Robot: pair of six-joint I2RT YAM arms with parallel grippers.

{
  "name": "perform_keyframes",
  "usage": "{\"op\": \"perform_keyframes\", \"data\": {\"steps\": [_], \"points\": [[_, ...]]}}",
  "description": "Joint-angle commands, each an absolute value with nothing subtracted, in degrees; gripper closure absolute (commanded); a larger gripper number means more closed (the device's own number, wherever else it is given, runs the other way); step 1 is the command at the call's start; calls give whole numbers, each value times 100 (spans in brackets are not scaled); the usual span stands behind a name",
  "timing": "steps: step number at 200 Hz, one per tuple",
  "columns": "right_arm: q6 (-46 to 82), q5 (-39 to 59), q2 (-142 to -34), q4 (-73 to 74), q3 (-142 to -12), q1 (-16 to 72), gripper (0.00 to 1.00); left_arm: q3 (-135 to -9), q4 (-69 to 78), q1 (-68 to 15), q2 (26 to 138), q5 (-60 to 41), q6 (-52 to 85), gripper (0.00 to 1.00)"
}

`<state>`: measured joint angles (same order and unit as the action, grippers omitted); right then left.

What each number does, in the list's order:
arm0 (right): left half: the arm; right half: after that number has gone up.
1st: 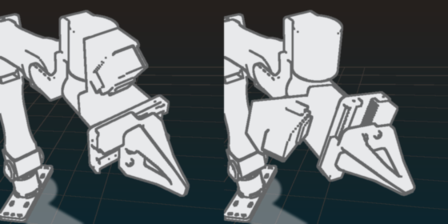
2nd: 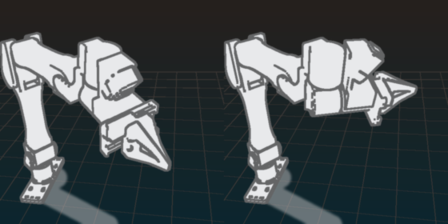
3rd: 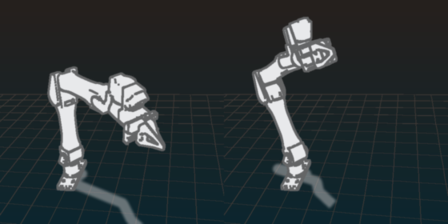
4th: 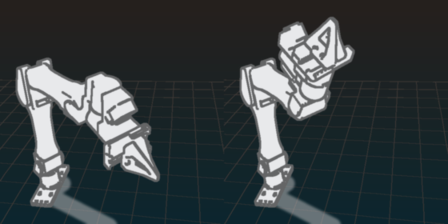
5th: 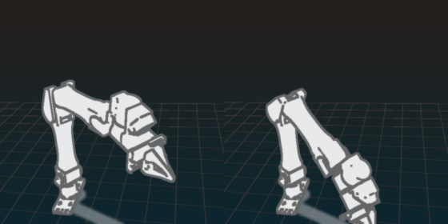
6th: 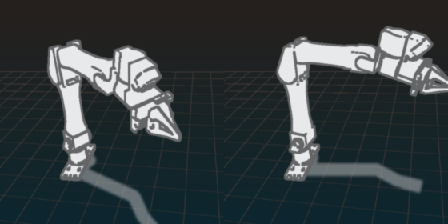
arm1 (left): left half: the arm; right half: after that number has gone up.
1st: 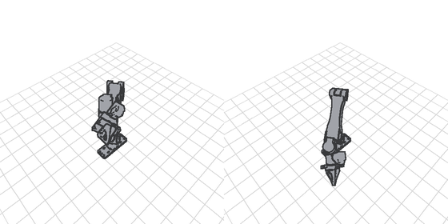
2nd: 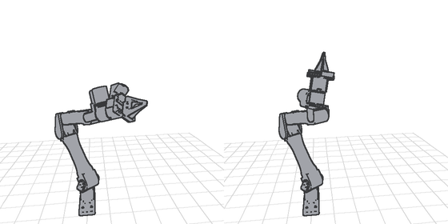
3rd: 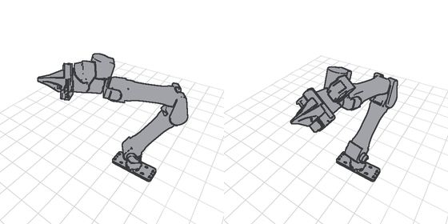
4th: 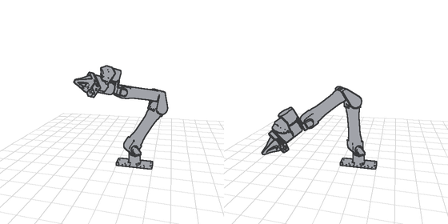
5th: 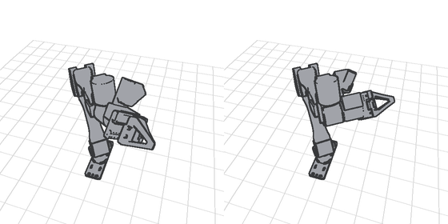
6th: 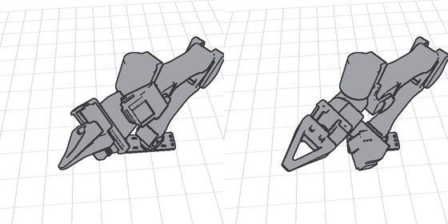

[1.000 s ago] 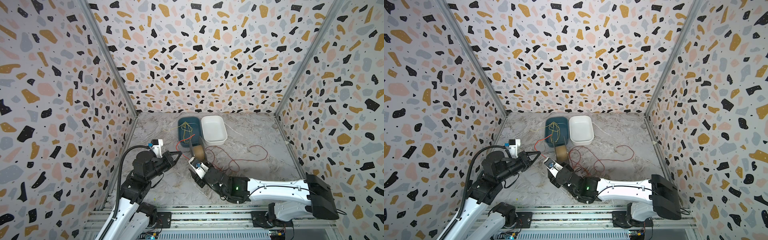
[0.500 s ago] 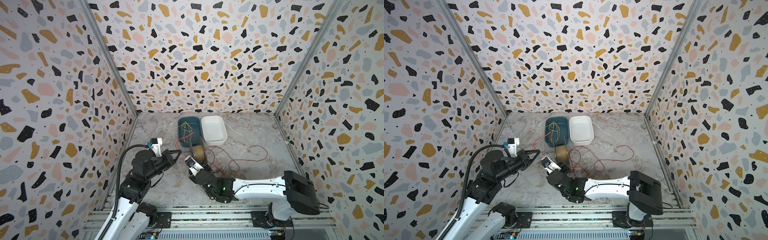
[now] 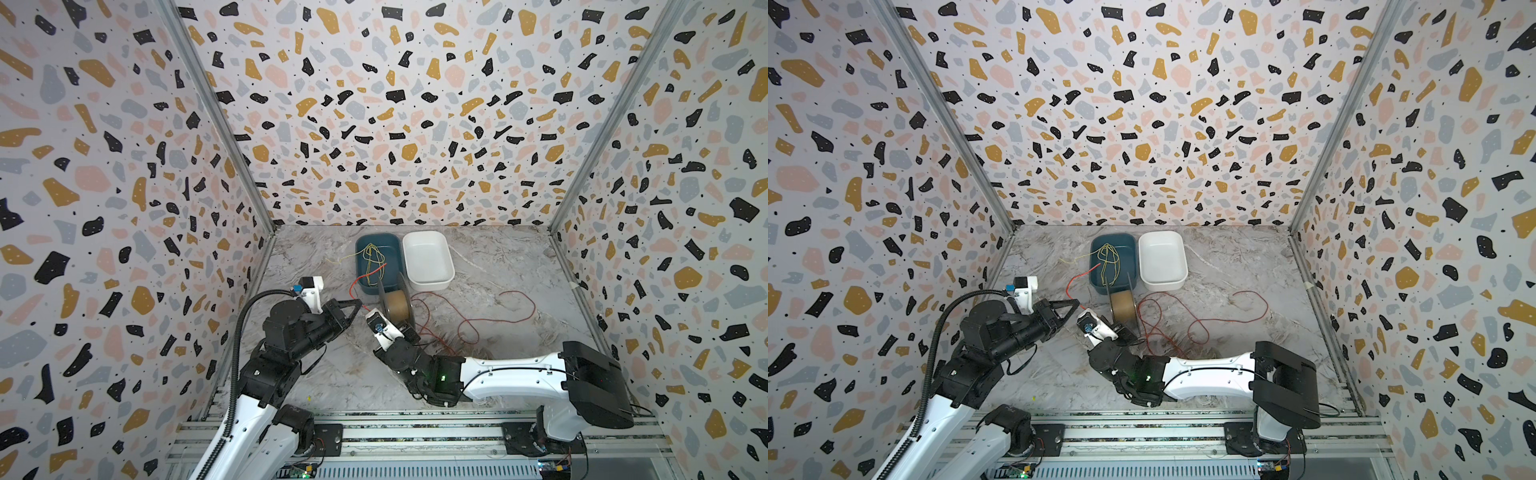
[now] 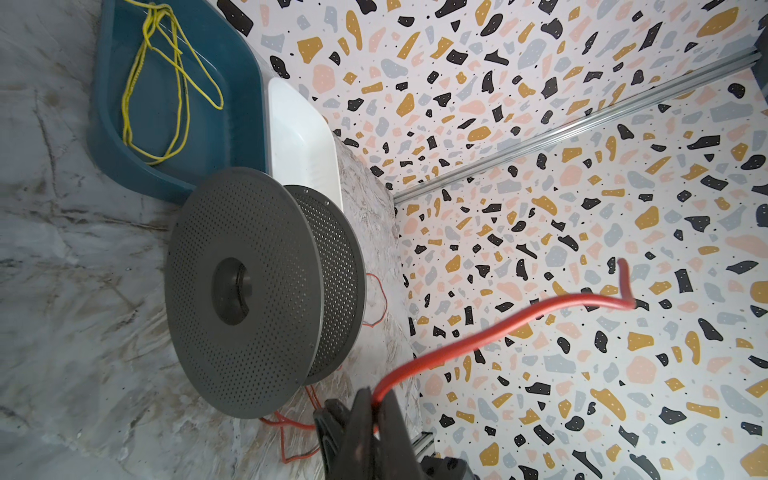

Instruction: Wrap the cables

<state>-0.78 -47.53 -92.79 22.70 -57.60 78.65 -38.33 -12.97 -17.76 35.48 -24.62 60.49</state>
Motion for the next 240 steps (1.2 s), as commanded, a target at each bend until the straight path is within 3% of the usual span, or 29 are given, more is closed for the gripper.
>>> {"op": "perform_keyframes", "data": {"steps": [1,16,46,86,102,146,192,240], "points": [[-149,-4871,-9122,2233,-5980,7876,100,-4051,-1274,-1799,3544,-2459,5914,83],[-188,-4635,-8956,2239,-5888,7849,100,-4086,-1274,-1801,3592,-2483,5862,89],[-60,-4289,-8598,1979,-5822,7743,100,-4232,-1340,-1797,3695,-2479,5711,54],[429,-3037,-7856,1266,-5701,7159,100,-4555,-1436,-1793,3758,-2487,5399,24],[563,-2233,-7478,926,-5659,6783,100,-4680,-1513,-1799,3757,-2460,5149,17],[690,-561,-6767,-142,-5660,5722,100,-4258,-1281,-1825,3895,-2424,5181,20],[977,118,-6103,-725,-5415,4800,100,-3937,-1015,-2282,4181,-1612,5191,24],[1114,143,-5767,-1000,-5194,4518,100,-4267,-1091,-3265,5039,-368,5106,27]]}}
